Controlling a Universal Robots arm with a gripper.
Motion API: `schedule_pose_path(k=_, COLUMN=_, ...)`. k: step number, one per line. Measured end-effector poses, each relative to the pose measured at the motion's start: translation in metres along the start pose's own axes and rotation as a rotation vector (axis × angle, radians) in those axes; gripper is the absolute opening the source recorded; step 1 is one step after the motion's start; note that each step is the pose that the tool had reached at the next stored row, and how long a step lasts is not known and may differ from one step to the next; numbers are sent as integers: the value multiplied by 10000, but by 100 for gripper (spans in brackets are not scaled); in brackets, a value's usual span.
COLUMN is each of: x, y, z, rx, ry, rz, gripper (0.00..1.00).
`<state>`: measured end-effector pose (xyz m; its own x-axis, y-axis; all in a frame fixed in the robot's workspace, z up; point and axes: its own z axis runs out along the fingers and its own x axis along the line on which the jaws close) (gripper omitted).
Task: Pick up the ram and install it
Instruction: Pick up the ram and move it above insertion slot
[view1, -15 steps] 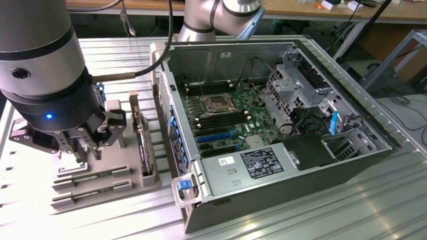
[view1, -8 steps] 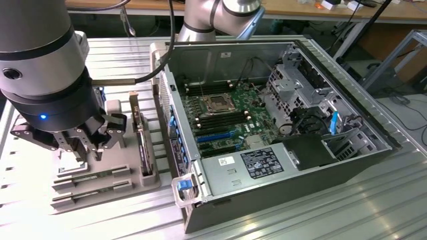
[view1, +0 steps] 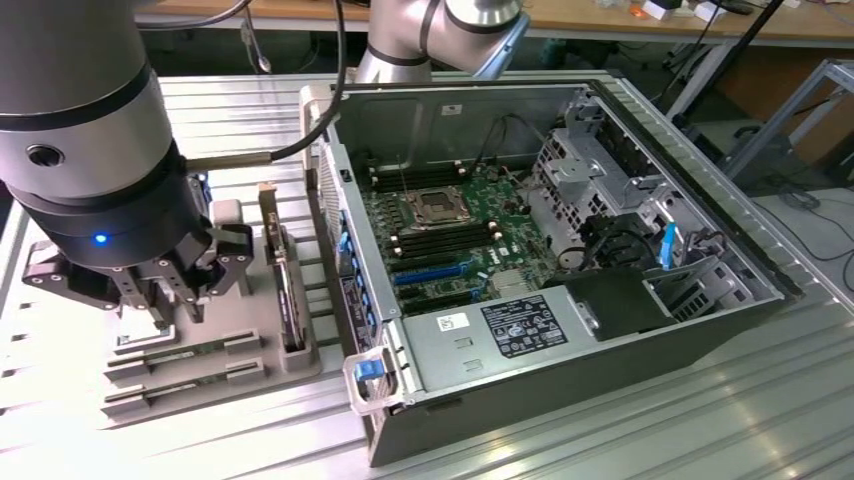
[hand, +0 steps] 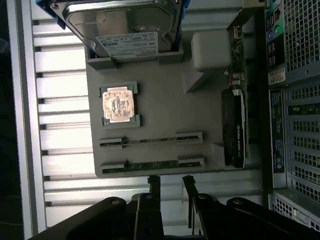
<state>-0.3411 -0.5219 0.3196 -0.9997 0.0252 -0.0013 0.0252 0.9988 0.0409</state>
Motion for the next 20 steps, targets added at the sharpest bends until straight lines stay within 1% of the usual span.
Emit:
schedule_pose_path(k=3, x=0, y=-1, z=24, rx=-1, ry=34, rz=-835, gripper=31)
schedule_pose_path(k=5, x=0, y=-2, z=47, rx=-2, ry=66, rz=-1606, gripper=31)
schedule_pose_path(k=7, x=0, y=-3, z=67, rx=-3, ry=93, rz=-2249, gripper=31)
schedule_pose_path(k=10, x=0, y=-4, z=92, rx=-3, ry=125, rz=-3046, gripper=31)
schedule_pose_path(k=12, x=0, y=-4, z=105, rx=-4, ry=141, rz=-3442, gripper=31)
schedule_pose_path(k=16, x=0, y=-6, z=134, rx=-5, ry=200, rz=-4869, gripper=31)
schedule_pose_path(k=20, x=0, y=-6, z=135, rx=-8, ry=250, rz=-6094, gripper=31)
